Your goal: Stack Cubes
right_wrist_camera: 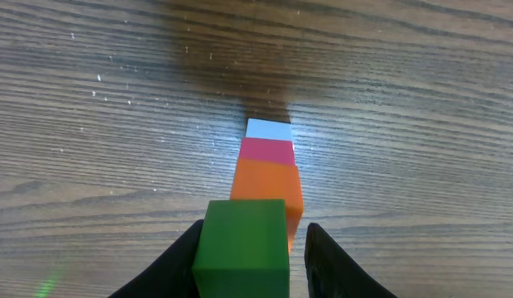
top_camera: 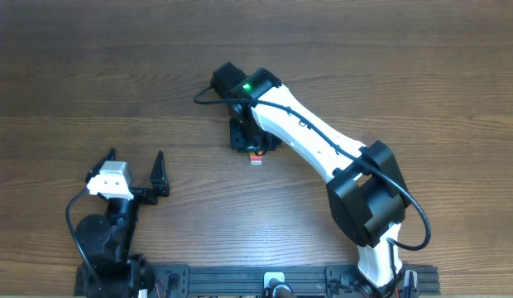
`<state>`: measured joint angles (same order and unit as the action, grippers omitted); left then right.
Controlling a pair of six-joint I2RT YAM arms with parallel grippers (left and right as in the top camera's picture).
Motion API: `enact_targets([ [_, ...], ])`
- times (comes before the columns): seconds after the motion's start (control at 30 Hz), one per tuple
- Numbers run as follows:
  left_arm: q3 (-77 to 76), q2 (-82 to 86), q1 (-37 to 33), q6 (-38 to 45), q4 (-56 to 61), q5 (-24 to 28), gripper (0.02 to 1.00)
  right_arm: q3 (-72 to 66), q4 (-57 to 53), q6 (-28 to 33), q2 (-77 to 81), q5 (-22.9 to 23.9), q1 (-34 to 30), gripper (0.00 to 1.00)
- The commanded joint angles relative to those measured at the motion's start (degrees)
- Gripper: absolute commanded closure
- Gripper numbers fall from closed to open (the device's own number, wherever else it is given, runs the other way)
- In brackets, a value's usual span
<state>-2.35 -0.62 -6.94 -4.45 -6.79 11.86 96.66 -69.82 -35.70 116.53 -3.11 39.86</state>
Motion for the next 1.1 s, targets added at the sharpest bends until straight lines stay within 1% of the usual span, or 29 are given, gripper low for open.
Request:
enact_targets([
  [0.03,0.5,0.4,-0.3,0.8,0.2,0.5,0.018,1.5,-0.1,-0.3,0.7,-0.2,0.4,0.636],
  [0.33,0.5,0.4,-0.3,0.8,0.2,0.5,0.020,1.5,-0.2,-2.0,0.7,0.2,0.3,0.689],
  [1.1,0.5,0.4,-0.3,0.8,0.2,0.5,0.018,1.5,0.1,-5.8,0.7,0.6,0.2,0.713],
])
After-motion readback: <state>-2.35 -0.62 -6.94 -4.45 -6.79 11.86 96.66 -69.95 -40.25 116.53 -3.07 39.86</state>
